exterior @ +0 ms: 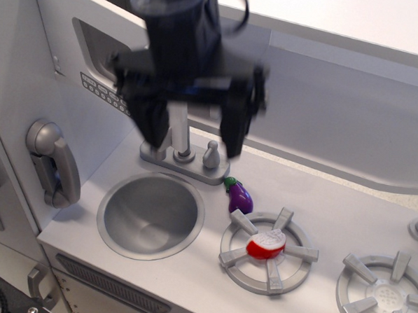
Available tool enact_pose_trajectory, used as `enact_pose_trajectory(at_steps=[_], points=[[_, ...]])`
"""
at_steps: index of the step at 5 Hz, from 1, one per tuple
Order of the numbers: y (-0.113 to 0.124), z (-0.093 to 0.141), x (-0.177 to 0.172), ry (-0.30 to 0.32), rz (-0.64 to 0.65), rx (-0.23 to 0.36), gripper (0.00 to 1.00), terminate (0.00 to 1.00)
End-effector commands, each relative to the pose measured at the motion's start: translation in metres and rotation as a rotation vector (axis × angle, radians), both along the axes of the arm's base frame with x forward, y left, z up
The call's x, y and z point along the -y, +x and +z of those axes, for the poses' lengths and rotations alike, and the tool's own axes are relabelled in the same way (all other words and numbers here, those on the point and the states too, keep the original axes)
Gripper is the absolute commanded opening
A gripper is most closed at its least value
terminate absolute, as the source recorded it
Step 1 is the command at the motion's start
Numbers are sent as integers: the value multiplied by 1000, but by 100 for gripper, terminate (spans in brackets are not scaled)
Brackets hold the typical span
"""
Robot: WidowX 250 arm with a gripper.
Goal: Close microwave
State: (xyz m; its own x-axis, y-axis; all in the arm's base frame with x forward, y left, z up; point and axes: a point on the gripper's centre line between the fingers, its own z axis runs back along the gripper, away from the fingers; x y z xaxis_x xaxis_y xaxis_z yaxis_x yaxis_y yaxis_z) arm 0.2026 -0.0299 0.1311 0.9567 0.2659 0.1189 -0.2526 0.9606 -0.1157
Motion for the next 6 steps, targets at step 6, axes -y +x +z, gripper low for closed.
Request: enact_pose_trajectory(at_steps=[6], points=[[113, -32, -109, 140, 224, 80, 100, 0]])
